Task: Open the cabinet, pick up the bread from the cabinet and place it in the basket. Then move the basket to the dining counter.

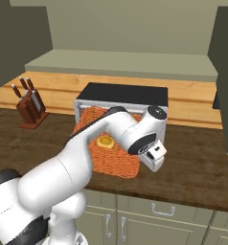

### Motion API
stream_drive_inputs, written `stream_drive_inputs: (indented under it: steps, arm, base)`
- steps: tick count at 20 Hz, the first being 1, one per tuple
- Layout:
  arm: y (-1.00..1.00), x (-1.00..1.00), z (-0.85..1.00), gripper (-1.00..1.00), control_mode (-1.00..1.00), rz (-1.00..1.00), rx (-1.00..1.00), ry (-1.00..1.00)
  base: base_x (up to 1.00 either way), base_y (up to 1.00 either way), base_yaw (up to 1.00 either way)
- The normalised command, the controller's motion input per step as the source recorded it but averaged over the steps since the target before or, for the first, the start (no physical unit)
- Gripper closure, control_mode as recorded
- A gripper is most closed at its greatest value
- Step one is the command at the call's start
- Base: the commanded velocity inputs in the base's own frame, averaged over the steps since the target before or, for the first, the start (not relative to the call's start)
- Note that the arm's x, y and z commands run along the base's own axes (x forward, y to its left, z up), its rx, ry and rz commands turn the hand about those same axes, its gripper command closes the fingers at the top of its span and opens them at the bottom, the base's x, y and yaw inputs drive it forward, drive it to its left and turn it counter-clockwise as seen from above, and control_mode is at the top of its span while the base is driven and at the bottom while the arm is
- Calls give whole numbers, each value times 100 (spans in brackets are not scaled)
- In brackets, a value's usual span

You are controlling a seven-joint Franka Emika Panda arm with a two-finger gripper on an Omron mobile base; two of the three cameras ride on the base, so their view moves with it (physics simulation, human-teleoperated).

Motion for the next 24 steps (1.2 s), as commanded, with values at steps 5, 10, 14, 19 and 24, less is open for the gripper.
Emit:
stream_drive_inputs:
  steps: [5, 10, 14, 19, 24]
  arm:
    - [44, -24, 42, 100, -100, 0, -2, 11]
    - [49, -34, 32, 100, -100, 0, 0, 3]
    - [77, -27, 29, 100, -100, 0, 0, 0]
    - [68, -22, 28, 100, -100, 0, -1, 0]
    - [59, -4, 19, 100, -100, 0, -1, 0]
  base:
    - [0, 0, 0]
    - [0, 0, 0]
    - [0, 0, 0]
    - [0, 0, 0]
    - [0, 0, 0]
